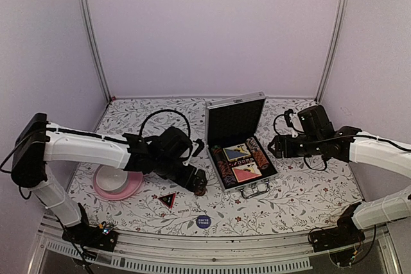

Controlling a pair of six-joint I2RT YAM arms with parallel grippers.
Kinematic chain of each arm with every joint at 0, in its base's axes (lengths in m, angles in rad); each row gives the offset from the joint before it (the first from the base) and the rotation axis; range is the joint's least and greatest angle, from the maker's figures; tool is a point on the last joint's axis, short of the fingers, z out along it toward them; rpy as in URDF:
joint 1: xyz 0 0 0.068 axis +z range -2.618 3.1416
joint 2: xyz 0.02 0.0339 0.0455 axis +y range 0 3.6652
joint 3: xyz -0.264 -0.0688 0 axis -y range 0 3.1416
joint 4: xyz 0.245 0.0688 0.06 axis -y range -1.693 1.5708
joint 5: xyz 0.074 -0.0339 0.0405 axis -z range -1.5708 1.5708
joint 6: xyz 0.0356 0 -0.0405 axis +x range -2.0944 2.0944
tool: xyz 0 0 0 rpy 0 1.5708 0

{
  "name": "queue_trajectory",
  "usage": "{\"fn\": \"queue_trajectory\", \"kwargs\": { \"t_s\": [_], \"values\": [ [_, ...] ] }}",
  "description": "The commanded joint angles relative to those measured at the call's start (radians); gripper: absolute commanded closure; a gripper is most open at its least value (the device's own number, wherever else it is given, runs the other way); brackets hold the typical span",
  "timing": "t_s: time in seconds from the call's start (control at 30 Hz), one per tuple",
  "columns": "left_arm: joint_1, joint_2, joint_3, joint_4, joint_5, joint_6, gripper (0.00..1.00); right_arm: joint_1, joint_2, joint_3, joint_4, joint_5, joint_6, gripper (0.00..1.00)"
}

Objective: Pack up texas hold em set

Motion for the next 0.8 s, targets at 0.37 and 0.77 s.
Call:
{"fn": "queue_trajectory", "kwargs": {
  "t_s": [0.37,0.77],
  "values": [
    [-0.123,0.215,0.2,-0.121,-0.15,0.018,0.09,0.004,-0.015,-0.015,0.021,0.05,0.039,0.16],
    [-0.135,0.251,0.209,-0.161,-0.205,0.006,0.12,0.005,-0.014,-0.021,0.025,0.045,0.046,0.16]
  ]
}}
